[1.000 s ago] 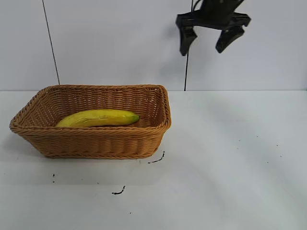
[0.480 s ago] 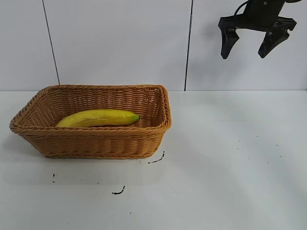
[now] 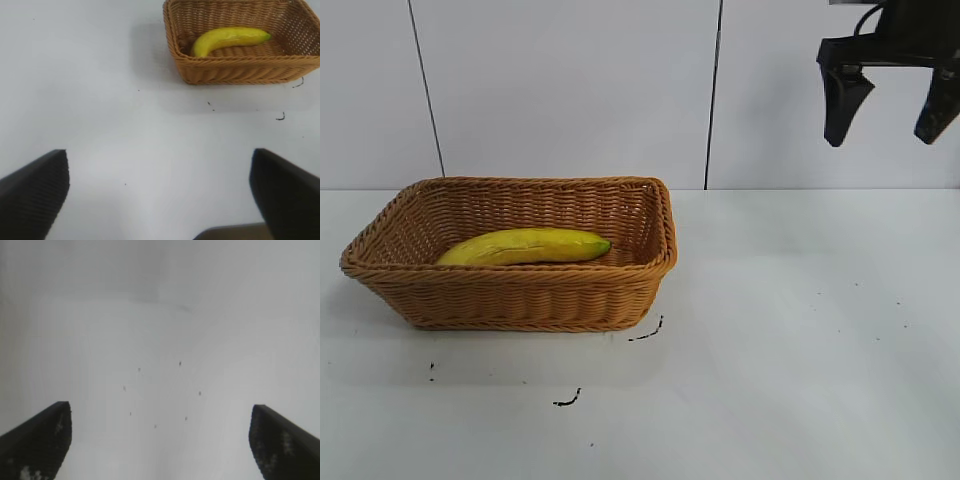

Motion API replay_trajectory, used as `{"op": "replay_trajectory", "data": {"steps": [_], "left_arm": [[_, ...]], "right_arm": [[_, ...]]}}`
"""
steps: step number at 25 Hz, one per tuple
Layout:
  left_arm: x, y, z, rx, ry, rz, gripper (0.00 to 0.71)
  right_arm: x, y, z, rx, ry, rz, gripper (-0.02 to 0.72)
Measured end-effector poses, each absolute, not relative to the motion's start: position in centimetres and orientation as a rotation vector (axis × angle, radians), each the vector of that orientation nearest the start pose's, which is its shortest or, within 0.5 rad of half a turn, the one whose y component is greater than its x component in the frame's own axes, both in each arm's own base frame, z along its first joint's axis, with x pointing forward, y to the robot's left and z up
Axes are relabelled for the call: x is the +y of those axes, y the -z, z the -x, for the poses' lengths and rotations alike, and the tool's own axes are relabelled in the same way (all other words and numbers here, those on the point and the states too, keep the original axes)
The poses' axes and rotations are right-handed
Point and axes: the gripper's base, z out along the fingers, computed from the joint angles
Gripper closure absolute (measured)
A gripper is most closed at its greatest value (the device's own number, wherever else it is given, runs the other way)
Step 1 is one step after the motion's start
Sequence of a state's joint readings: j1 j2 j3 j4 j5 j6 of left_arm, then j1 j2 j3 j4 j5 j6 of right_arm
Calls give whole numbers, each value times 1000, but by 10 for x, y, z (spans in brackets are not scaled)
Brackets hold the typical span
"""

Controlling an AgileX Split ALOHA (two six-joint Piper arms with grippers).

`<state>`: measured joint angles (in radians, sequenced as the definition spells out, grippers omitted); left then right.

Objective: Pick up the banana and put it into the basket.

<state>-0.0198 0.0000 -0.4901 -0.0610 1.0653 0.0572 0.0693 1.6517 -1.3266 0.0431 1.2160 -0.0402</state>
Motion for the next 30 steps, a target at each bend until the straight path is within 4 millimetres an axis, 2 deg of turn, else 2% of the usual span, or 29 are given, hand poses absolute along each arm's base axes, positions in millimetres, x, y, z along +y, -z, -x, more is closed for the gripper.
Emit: {"op": "replay_trajectory", "data": {"steps": [8, 14, 16, 18, 19, 22, 30], "left_arm": [[-5, -274, 4, 2056, 50, -82, 15], [-5, -274, 4, 2056, 50, -82, 15], [-5, -274, 4, 2056, 50, -82, 15], [-5, -274, 4, 2056, 50, -82, 15], [-5, -274, 4, 2056, 50, -82, 15], [-5, -274, 4, 2056, 50, -82, 15], [-5, -274, 4, 2056, 50, -82, 15]], "right_arm": [[18, -278, -213, 3008, -64, 168, 14], [14, -275, -147, 2832, -61, 169, 14], [13, -274, -139, 2791, -60, 166, 14], [12, -271, -121, 2703, -59, 160, 14], [11, -268, -106, 2628, -58, 156, 14], [9, -265, -83, 2536, -58, 156, 14], [7, -276, -51, 2347, -63, 151, 14]]}}
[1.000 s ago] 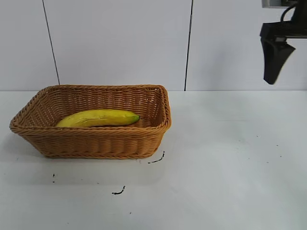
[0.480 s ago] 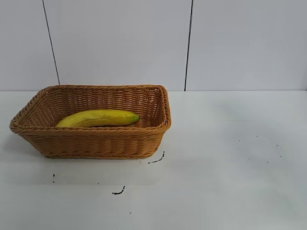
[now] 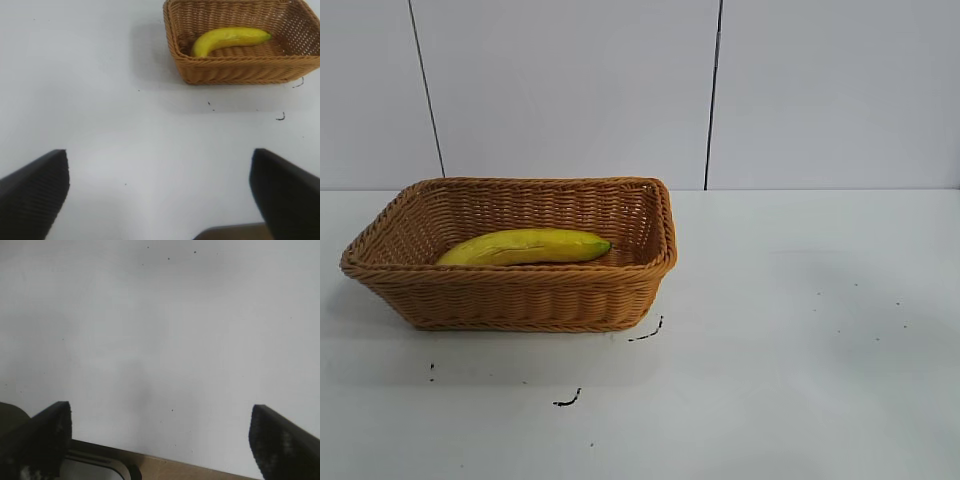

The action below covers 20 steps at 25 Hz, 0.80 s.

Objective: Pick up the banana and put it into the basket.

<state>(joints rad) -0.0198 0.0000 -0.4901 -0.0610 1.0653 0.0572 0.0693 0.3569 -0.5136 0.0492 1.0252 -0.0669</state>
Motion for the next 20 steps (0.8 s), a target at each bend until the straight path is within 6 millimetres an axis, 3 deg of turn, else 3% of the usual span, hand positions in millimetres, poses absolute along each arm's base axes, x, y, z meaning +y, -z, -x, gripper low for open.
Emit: {"op": "replay_trajectory", "data": {"steps": [12, 20], "left_arm": [[-5, -274, 4, 2056, 50, -82, 15], [-5, -274, 4, 2056, 50, -82, 15]], "right_arm": [[4, -282, -31, 2210, -30, 49, 14], [5, -284, -3, 2035, -24, 51, 14]]}}
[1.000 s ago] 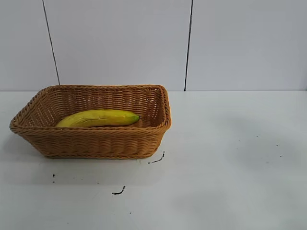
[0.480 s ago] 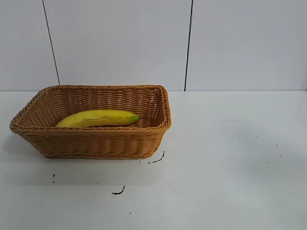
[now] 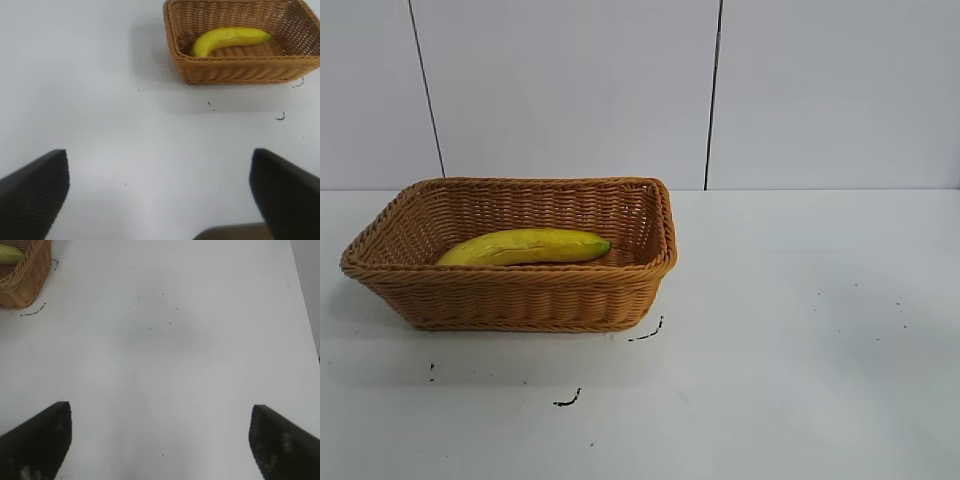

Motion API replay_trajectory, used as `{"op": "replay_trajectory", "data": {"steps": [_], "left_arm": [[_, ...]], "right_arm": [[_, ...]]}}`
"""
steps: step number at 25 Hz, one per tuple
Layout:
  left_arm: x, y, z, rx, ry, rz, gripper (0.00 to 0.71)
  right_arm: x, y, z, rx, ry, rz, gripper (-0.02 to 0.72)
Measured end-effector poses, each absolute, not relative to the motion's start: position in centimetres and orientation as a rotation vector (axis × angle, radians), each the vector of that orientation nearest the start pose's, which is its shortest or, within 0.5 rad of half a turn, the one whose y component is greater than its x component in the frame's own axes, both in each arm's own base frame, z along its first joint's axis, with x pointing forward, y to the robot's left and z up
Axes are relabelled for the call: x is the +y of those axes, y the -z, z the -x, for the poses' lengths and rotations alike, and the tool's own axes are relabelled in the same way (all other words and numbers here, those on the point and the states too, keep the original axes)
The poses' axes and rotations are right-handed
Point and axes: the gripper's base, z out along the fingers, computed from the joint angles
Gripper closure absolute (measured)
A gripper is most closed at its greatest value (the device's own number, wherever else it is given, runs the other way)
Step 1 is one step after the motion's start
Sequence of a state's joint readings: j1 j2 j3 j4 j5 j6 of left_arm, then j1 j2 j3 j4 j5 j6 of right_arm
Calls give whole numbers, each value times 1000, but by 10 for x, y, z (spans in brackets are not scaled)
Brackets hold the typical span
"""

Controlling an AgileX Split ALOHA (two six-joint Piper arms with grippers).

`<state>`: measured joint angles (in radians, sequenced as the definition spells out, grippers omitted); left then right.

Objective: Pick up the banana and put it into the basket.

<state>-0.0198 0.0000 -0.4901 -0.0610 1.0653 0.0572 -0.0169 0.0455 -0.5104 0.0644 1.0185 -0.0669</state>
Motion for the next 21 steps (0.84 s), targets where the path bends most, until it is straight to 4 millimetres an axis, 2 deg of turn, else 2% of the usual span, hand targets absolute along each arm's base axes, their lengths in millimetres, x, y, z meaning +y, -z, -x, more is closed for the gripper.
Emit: {"op": "replay_trajectory", "data": {"steps": [4, 21], "left_arm": [[-5, -274, 4, 2056, 50, -82, 15], [-5, -274, 4, 2056, 50, -82, 15]], "right_arm": [[5, -283, 5, 1988, -23, 52, 14], [5, -283, 5, 1988, -24, 52, 14]]}}
